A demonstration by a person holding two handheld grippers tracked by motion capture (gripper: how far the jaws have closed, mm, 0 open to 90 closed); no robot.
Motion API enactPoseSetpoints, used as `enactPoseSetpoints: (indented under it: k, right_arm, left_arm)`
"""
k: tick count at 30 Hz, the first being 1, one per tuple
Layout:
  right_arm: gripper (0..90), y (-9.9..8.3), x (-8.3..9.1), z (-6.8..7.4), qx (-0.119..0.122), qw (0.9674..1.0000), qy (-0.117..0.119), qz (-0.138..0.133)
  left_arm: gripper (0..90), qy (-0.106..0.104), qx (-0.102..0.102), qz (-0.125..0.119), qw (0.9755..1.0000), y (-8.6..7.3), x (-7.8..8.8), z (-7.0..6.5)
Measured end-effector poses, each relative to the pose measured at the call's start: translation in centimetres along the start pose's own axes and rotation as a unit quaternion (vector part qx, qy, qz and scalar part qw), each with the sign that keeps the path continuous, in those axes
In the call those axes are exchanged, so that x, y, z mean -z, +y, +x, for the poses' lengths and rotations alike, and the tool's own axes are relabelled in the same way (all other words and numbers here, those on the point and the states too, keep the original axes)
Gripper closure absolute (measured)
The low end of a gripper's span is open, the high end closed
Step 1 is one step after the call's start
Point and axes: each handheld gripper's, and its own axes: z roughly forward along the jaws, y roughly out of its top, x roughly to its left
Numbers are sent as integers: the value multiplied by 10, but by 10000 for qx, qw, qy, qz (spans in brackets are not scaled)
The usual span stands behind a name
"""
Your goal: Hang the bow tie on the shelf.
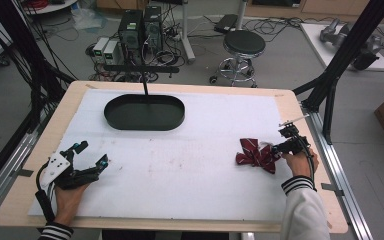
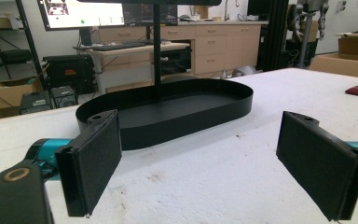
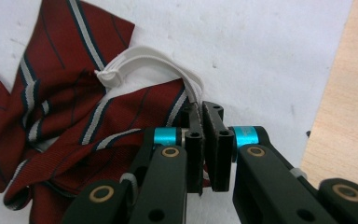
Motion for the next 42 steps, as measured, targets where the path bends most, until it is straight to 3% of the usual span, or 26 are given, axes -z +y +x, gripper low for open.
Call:
enactPoseSetpoints:
  k: [8,13,18,22,25,26,27,31,35,38,39,42]
  right_arm:
    - [872,2,14,3,-102,9979,137,-631]
    - [872,6,25,10,-35,9915,234,-1282]
    - [873,12,38,20,24,9810,335,-1908]
    - [874,21,50,31,130,9694,436,-2414]
    - [874,27,55,39,243,9644,412,-2602]
    - [874,27,55,39,243,9644,412,-2602]
    - [874,32,60,45,230,9590,516,-2776]
    - [875,45,68,59,359,9489,653,-3066]
    - [875,57,76,75,536,9414,721,-3250]
    - [875,63,79,81,577,9394,745,-3297]
    - [874,68,81,86,592,9354,767,-3401]
    - [874,76,84,93,631,9337,813,-3431]
  left_arm:
    - [144,2,-5,4,10000,0,0,0]
    - [144,3,4,8,10000,0,0,0]
    - [144,3,8,13,10000,0,0,0]
    - [144,2,9,15,10000,0,0,0]
    - [144,2,17,17,10000,0,0,0]
    - [144,2,17,17,10000,0,0,0]
    - [144,3,14,19,10000,0,0,0]
    - [144,0,11,16,10000,0,0,0]
    - [144,-1,12,12,10000,0,0,0]
    - [144,-4,12,12,10000,0,0,0]
    - [144,-3,14,11,10000,0,0,0]
    - [144,-7,14,13,10000,0,0,0]
